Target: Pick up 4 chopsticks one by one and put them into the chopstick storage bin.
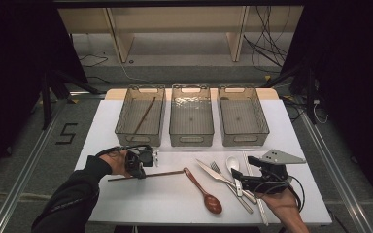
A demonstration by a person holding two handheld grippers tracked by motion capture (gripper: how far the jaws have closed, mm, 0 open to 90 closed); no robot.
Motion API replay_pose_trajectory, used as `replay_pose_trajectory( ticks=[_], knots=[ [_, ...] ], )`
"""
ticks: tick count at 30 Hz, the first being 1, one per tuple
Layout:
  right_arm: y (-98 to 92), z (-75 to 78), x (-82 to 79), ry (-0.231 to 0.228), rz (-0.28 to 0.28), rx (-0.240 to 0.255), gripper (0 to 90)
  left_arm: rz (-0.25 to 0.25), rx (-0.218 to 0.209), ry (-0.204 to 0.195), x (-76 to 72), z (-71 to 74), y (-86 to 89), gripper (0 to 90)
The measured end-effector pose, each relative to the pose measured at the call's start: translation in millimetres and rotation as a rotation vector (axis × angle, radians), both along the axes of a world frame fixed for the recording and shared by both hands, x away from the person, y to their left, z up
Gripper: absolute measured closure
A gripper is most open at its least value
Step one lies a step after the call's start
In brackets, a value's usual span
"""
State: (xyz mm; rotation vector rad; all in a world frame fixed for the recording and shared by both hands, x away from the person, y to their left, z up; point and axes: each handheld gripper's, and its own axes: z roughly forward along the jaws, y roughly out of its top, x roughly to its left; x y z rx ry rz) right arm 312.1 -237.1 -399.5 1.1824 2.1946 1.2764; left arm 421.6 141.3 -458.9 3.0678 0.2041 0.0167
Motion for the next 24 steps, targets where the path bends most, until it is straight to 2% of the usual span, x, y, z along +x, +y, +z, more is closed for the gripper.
replay_pose_trajectory(
  ticks=[1,7,13,18,21,24],
  knots=[
    [0.0,0.0,0.1,-0.001,-0.001,0.001,26.6,-0.006,0.003,-0.002,0.7,1.2,0.4,84.5],
    [-0.1,0.1,-0.1,-0.001,-0.001,0.001,26.6,0.011,-0.037,-0.031,2.4,13.7,5.1,84.6],
    [0.0,0.1,0.0,0.000,-0.001,0.001,26.7,0.029,-0.091,-0.051,3.9,27.5,10.3,84.5],
    [-0.1,0.0,0.1,-0.001,-0.001,0.000,26.7,0.049,-0.163,-0.083,5.4,43.9,14.8,84.5],
    [-0.1,-0.2,0.0,0.001,-0.002,-0.001,26.7,0.082,-0.223,-0.113,6.9,51.5,17.5,84.5],
    [-0.2,-0.1,-0.2,-0.001,-0.002,0.001,26.7,0.118,-0.283,-0.127,8.8,57.8,20.7,84.5]
  ],
)
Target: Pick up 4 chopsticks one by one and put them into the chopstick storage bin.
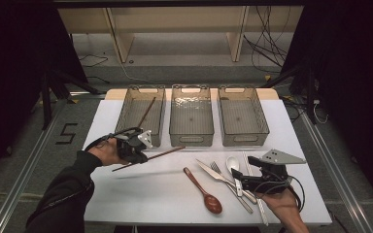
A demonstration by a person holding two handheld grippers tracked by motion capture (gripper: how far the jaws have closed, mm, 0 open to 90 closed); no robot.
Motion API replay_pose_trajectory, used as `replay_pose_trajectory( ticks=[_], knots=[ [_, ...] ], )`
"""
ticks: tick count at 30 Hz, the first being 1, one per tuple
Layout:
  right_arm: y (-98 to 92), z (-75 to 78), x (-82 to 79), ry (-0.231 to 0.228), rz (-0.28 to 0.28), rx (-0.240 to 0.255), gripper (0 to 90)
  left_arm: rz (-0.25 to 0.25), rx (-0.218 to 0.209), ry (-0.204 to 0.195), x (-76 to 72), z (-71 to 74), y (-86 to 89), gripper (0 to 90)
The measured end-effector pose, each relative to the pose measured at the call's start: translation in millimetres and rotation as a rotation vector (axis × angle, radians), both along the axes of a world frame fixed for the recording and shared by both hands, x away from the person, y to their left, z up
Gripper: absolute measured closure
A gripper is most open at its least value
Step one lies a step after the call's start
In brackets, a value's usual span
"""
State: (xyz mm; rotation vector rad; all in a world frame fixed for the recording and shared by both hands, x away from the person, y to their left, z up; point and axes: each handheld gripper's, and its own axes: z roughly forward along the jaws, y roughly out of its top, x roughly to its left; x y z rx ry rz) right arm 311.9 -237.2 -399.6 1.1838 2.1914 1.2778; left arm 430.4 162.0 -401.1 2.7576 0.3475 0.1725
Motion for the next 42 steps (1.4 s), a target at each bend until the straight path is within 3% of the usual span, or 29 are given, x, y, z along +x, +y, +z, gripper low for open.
replay_pose_trajectory(
  ticks=[7,11,15,21,25,30,34,42],
  knots=[
    [0.2,-0.3,0.5,0.001,-0.001,0.000,26.6,0.066,-0.129,-0.027,3.3,13.6,6.7,84.5],
    [0.3,-0.3,0.4,0.001,-0.002,0.001,26.6,0.133,-0.152,-0.066,7.5,17.7,10.1,84.5],
    [0.5,-0.6,0.3,0.003,-0.002,0.000,26.6,0.210,-0.206,-0.089,11.9,21.4,15.5,84.5],
    [-0.1,-0.7,0.9,0.009,-0.003,0.000,26.7,0.286,-0.291,-0.126,15.0,30.5,24.4,84.5],
    [0.0,-1.1,1.0,0.008,-0.003,-0.001,26.6,0.337,-0.311,-0.159,15.8,35.2,27.4,84.5],
    [-0.2,-1.6,1.4,0.007,-0.004,0.001,26.6,0.367,-0.339,-0.202,16.5,41.6,31.4,84.5],
    [-0.6,-1.4,1.2,0.010,-0.007,0.003,26.6,0.406,-0.380,-0.234,17.3,48.2,36.0,84.5],
    [-0.8,-1.8,1.8,0.014,-0.010,0.004,26.6,0.446,-0.430,-0.282,21.4,61.5,46.7,84.5]
  ],
)
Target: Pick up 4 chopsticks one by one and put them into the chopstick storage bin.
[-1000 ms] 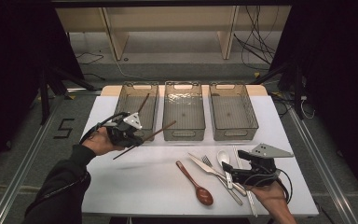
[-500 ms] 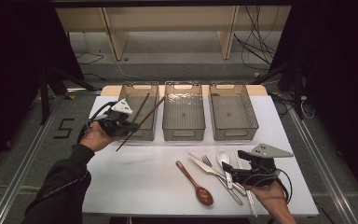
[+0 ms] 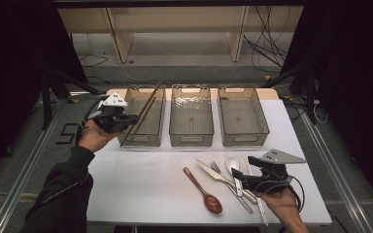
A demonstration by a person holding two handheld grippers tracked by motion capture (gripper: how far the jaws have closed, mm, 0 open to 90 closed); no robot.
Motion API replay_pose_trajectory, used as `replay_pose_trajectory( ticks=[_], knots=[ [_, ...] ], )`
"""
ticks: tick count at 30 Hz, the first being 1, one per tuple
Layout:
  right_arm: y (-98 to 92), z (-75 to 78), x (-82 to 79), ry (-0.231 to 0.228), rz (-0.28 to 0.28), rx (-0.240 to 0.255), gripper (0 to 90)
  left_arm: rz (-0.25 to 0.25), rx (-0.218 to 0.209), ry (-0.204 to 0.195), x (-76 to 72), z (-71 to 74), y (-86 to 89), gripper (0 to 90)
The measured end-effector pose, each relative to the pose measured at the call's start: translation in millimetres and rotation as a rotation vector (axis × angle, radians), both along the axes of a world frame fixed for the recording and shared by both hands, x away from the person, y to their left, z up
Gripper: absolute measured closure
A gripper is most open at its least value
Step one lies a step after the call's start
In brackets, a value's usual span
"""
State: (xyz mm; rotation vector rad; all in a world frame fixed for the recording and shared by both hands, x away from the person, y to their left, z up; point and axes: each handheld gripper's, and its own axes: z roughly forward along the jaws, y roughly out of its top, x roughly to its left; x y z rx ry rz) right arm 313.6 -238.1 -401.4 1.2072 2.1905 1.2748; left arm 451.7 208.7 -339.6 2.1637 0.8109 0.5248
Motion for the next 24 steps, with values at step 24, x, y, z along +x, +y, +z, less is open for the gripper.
replay_pose_trajectory(
  ticks=[24],
  knots=[
    [0.9,-1.2,0.3,-0.002,0.003,0.001,26.7,0.119,-0.029,-0.061,42.8,8.3,8.9,84.5]
  ],
)
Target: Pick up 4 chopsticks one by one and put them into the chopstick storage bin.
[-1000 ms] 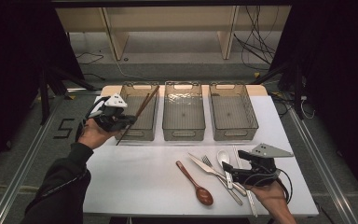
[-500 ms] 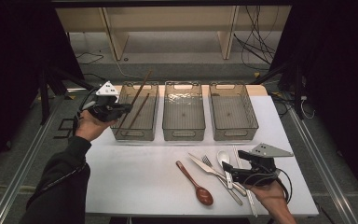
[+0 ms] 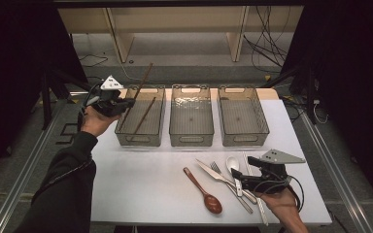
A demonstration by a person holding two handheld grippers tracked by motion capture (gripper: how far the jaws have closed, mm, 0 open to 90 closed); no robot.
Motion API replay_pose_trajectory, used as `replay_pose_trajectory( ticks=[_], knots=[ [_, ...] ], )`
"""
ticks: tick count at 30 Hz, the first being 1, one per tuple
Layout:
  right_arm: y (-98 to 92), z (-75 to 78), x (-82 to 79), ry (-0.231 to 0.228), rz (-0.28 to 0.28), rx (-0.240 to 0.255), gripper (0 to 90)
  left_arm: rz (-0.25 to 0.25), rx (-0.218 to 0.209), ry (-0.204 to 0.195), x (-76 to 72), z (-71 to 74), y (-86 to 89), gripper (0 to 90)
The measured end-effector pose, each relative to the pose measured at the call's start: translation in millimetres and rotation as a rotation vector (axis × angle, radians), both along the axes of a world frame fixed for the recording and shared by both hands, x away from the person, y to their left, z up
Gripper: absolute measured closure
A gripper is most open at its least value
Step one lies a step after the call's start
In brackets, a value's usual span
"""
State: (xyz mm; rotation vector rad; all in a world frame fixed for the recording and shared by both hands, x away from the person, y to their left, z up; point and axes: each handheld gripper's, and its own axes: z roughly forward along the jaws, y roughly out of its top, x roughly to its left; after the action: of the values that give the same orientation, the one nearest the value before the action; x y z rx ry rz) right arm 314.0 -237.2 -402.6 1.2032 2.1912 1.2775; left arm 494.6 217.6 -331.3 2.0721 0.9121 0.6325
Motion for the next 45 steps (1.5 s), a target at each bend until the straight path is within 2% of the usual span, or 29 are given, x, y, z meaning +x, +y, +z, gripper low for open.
replay_pose_trajectory(
  ticks=[7,19,35,39,43,45],
  knots=[
    [0.1,0.5,-0.6,-0.001,0.000,0.000,26.6,0.018,0.017,0.008,15.8,-3.7,-2.0,84.4],
    [-0.1,0.6,-0.5,-0.002,0.003,0.002,26.7,0.066,0.005,0.075,34.5,-17.4,2.2,84.3],
    [0.5,0.6,-0.5,-0.001,0.003,0.002,26.7,0.112,0.009,0.134,43.0,-38.0,5.1,84.0],
    [-0.2,0.5,-0.5,0.000,0.002,0.003,26.7,0.122,0.024,0.150,44.6,-43.8,5.0,83.8],
    [-0.4,0.4,-0.7,-0.001,0.003,0.002,26.6,0.154,0.007,0.172,45.9,-49.7,6.7,83.5],
    [-0.3,0.4,-0.6,0.000,0.002,0.002,26.7,0.169,0.018,0.183,47.0,-54.0,6.4,83.2]
  ],
)
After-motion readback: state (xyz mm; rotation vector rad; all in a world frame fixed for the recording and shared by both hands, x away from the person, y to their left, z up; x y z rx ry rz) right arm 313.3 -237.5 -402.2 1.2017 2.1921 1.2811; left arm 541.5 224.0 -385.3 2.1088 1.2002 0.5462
